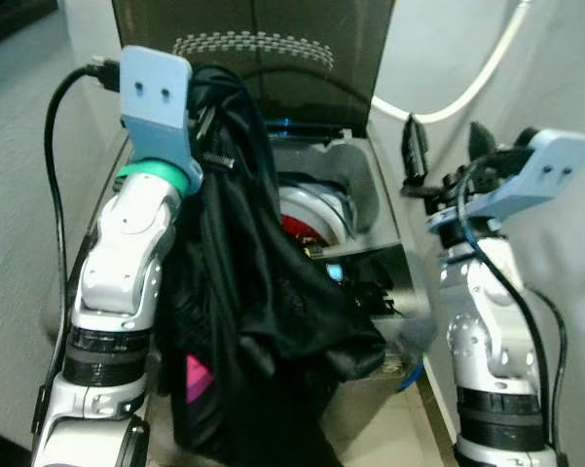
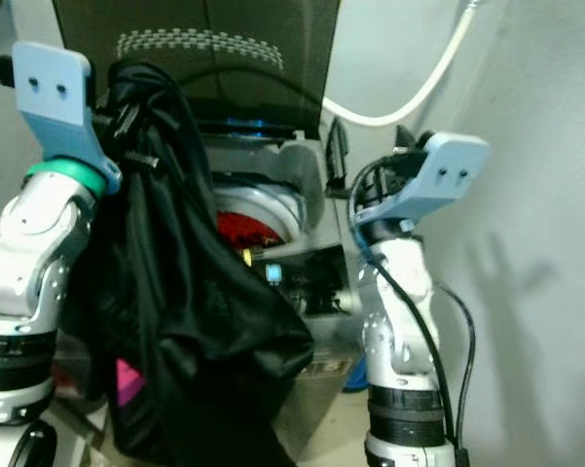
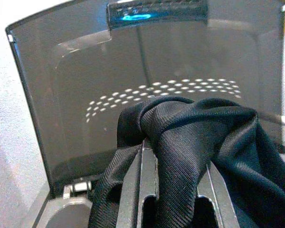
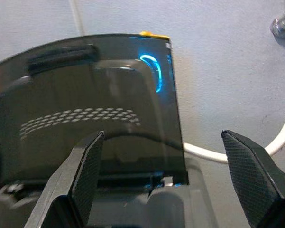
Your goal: Clothes washing
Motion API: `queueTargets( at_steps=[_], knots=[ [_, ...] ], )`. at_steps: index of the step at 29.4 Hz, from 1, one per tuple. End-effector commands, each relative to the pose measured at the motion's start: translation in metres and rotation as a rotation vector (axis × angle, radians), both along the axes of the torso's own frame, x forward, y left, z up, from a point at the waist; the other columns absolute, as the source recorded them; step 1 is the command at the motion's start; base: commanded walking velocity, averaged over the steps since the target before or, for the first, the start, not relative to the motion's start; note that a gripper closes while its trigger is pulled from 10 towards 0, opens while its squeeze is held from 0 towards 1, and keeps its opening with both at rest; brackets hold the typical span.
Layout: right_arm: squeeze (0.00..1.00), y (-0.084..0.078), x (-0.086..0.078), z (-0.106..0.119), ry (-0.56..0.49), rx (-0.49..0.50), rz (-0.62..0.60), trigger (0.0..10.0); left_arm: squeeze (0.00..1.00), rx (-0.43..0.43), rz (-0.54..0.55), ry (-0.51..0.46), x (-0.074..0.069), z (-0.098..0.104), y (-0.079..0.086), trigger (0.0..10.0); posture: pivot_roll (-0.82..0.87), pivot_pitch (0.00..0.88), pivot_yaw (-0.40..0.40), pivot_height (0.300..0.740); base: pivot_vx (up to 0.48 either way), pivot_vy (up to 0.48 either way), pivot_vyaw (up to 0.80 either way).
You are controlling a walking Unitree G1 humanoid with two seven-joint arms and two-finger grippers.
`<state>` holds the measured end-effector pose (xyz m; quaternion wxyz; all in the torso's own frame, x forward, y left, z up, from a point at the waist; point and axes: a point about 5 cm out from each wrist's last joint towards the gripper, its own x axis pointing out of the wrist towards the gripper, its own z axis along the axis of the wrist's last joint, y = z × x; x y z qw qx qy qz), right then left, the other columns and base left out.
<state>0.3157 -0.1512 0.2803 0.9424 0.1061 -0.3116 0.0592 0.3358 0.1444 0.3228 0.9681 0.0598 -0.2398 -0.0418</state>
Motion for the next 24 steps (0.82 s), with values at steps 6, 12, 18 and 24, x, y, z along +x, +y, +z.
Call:
queueTargets(
  at_steps=[6,12,18,24],
  knots=[
    [0.0,-0.004,-0.001,-0.003,0.004,0.007,-0.018,10.0,0.0,-0.002,-0.017,-0.048,-0.003,0.008,-0.005,10.0,0.09,0.0,0.05,0.74,0.0,0.0,0.0],
    [0.0,-0.005,-0.001,-0.003,0.001,0.007,-0.021,10.0,0.0,-0.001,-0.023,-0.049,-0.003,0.008,-0.006,10.0,0.08,0.0,0.055,0.74,0.0,0.0,0.0],
    [0.0,0.0,-0.002,-0.003,-0.005,-0.019,0.017,10.0,0.0,0.002,-0.048,-0.084,-0.005,0.013,-0.007,10.0,0.09,0.0,0.052,0.74,0.0,0.0,0.0],
    [0.0,0.016,-0.006,-0.004,-0.017,-0.131,0.16,10.0,0.0,0.024,-0.032,-0.113,-0.001,0.021,0.0,10.0,0.09,0.0,0.044,0.74,0.0,0.0,0.0]
  ],
)
